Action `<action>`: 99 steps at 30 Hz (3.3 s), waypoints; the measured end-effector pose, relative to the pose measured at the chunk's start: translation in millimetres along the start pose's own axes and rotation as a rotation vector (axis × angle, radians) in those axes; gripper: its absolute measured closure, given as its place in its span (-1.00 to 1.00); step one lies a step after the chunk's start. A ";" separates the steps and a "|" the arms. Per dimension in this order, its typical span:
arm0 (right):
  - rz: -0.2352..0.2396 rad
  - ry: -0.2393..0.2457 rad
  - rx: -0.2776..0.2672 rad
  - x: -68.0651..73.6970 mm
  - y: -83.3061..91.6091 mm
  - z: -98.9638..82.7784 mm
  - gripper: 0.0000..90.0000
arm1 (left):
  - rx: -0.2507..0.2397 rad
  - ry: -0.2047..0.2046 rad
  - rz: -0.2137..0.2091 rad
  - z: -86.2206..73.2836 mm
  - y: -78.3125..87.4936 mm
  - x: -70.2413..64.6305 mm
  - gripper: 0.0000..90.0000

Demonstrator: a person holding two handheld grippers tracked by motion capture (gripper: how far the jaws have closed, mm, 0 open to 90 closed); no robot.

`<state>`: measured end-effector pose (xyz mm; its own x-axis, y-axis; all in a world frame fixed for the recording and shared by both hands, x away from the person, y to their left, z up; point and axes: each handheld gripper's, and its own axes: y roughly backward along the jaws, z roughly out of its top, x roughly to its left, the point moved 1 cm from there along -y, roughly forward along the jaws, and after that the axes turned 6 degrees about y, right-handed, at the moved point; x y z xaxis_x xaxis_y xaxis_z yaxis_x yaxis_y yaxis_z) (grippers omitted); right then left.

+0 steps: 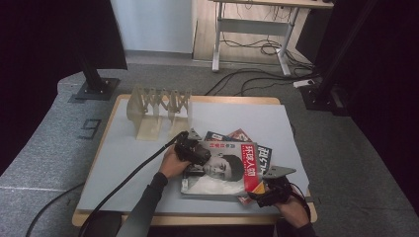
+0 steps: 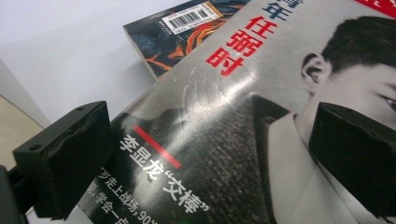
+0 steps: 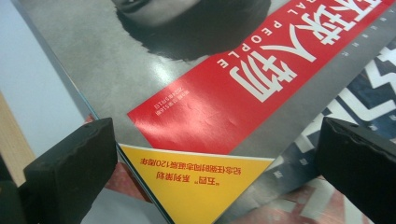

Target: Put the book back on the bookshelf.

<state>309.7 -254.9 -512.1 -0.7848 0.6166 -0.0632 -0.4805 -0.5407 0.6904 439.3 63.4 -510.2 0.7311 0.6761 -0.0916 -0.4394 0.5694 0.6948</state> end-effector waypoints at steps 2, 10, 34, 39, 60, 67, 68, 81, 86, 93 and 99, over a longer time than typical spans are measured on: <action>-0.007 -0.004 0.003 -2.2 0.4 -0.4 -1.00 | 0.001 0.003 -0.003 0.4 0.3 0.9 -1.00; -0.032 -0.041 0.021 -11.7 -0.3 -4.1 -1.00 | -0.012 0.047 0.001 3.0 -4.2 13.8 -1.00; -0.027 -0.082 0.031 -26.6 1.6 -5.9 -1.00 | 0.041 0.040 -0.012 -14.6 13.6 0.4 -1.00; -0.036 -0.088 0.026 -28.4 4.5 -6.5 -0.97 | 0.044 0.038 -0.019 -19.6 17.5 -2.8 -1.00; -0.153 -0.165 0.030 -66.3 6.6 -10.0 -1.00 | 0.077 0.026 -0.060 -26.9 22.5 -15.2 -1.00; -0.204 -0.175 0.038 -80.4 4.9 -7.2 -1.00 | 0.096 0.017 -0.077 -28.4 23.6 -21.0 -1.00; -0.209 -0.177 0.038 -82.4 4.7 -6.9 -1.00 | 0.103 0.015 -0.081 -28.6 23.8 -21.9 -1.00; -0.222 -0.176 0.047 -88.7 5.5 -5.3 -0.88 | 0.117 -0.017 -0.139 -38.7 31.8 -20.4 -1.00; -0.213 -0.177 0.043 -84.9 8.0 -7.2 -0.88 | 0.098 -0.041 -0.098 -48.7 44.7 -16.6 -0.94; -0.195 -0.171 0.033 -78.2 10.1 -7.3 -0.88 | 0.053 -0.072 -0.054 -66.3 58.0 -11.5 -0.61; -0.181 -0.169 0.035 -75.4 4.9 -5.8 -0.88 | 0.039 -0.099 -0.062 -69.3 58.1 -14.1 -0.40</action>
<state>364.3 -307.3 -508.1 -0.6091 0.7901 -0.0686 -0.5908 -0.3944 0.7039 367.3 119.3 -518.0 0.8052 0.5894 -0.0653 -0.3728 0.5888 0.7172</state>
